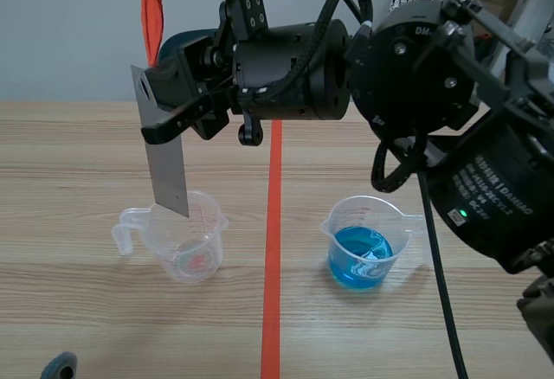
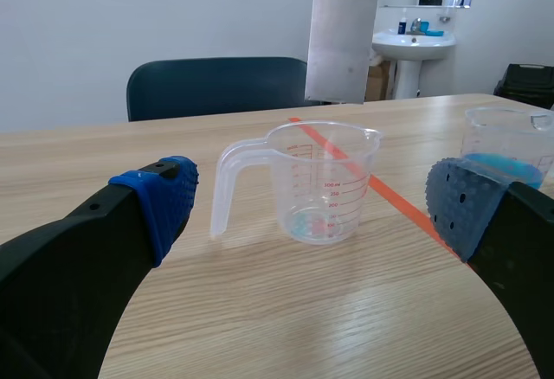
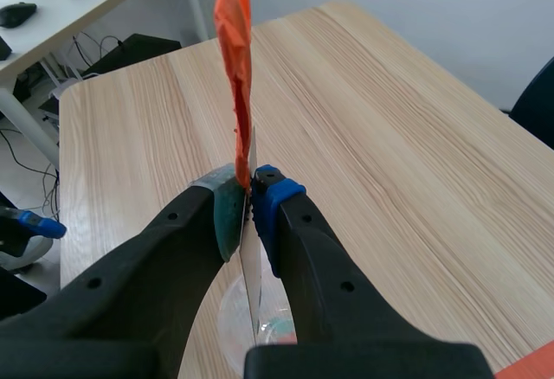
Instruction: Do the redox reaction experiment. move the plate over the left beaker
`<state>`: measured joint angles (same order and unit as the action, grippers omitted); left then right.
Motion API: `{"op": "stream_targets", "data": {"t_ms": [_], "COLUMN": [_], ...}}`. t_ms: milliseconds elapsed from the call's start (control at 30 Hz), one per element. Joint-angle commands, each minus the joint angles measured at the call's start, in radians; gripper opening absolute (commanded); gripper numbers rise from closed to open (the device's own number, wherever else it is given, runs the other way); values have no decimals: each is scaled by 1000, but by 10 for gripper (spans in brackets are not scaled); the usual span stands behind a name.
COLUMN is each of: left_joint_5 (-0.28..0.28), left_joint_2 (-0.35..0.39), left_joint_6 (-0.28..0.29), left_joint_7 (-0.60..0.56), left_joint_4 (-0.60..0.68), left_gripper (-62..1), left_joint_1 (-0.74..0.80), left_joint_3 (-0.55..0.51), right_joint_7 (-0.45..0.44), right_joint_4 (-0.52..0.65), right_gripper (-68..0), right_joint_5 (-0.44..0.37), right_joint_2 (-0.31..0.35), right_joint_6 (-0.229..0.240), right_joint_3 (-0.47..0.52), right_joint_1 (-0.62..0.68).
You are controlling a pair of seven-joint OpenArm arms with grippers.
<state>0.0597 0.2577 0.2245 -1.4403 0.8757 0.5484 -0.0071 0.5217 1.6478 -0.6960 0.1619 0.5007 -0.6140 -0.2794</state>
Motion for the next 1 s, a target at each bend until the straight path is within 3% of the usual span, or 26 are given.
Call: {"op": "stream_targets", "data": {"t_ms": [0,367,967], "left_joint_5": [-8,-7,-8], "left_joint_2": [6,6,6], "left_joint_6": [2,2,2], "left_joint_7": [-3,1,49], "left_joint_4": [19,18,18], "left_gripper": [-51,-52,-52], "left_joint_1": [-3,-3,-3], "left_joint_3": [5,5,5], "right_joint_7": [-29,-74,-51], "right_joint_4": [-2,-59,-54], "right_gripper": [-669,-669,-669], "right_joint_5": [11,65,38], "right_joint_2": [-16,-40,-40], "right_joint_6": [0,0,0], "right_joint_3": [-3,-5,-5], "right_joint_1": [-23,-23,-39]}}
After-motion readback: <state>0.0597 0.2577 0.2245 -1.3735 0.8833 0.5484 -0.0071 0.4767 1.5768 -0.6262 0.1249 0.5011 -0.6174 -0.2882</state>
